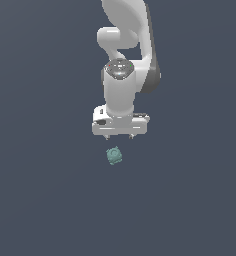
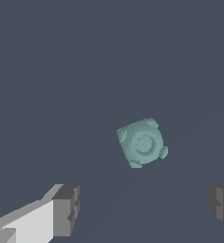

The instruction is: Pick up the object and move it to a goal position.

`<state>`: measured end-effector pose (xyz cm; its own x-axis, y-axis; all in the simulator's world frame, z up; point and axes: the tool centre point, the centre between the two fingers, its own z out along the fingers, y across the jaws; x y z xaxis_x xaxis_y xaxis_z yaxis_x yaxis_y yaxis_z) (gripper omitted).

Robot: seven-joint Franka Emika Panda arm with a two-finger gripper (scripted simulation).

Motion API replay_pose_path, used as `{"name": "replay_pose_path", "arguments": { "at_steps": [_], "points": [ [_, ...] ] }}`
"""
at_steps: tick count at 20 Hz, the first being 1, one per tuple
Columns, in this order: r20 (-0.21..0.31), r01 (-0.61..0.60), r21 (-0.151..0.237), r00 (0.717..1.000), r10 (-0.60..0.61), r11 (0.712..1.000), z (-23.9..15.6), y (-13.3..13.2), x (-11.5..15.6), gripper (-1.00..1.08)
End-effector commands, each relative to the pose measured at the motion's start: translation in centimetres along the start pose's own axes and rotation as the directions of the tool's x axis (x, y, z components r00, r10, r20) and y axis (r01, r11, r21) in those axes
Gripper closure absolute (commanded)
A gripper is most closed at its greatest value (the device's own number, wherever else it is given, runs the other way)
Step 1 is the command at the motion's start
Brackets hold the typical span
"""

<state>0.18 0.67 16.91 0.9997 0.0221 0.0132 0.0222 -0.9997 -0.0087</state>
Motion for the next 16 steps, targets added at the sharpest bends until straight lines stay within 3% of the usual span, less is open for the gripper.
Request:
{"name": "replay_pose_path", "arguments": {
  "at_steps": [1, 16],
  "points": [
    [0.0, 0.0, 0.0, 1.0, 0.0, 1.0, 0.0, 0.0, 0.0, -0.92],
    [-0.031, -0.021, 0.027, 0.999, 0.021, 0.999, -0.9, -0.6, 0.4, -0.92]
  ]
}}
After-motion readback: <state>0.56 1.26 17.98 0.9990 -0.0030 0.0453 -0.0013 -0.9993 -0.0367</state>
